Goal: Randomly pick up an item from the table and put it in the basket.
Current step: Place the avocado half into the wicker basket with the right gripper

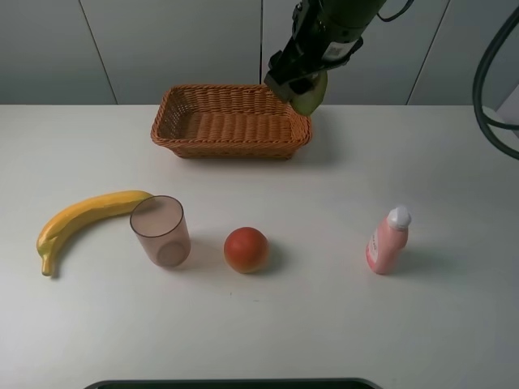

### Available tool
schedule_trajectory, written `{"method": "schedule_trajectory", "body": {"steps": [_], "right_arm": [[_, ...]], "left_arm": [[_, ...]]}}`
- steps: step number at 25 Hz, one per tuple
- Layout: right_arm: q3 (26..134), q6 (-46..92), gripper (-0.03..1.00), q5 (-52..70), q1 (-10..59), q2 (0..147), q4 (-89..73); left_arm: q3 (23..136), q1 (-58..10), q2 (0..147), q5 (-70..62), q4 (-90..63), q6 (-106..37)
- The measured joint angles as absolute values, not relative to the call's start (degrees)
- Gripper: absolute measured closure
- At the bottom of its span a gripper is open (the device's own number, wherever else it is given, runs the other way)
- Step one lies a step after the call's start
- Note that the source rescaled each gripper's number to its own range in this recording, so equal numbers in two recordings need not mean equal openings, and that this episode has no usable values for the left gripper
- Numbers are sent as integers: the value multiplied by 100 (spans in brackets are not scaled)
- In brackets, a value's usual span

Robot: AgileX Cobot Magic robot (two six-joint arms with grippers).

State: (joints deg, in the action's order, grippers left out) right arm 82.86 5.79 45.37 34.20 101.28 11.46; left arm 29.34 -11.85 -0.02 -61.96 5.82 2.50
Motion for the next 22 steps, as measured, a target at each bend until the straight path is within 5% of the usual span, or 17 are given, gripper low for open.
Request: {"method": "schedule_trajectory", "body": {"steps": [8,22], "right_arm": [[9581,568,97,2748,3420,11252,1156],[10013,345,97,2632,3193,13060,1107]], "left_arm": [[2934,-1185,-2,-6196,582,250],[2934,-1185,-2,-6196,582,250]]}}
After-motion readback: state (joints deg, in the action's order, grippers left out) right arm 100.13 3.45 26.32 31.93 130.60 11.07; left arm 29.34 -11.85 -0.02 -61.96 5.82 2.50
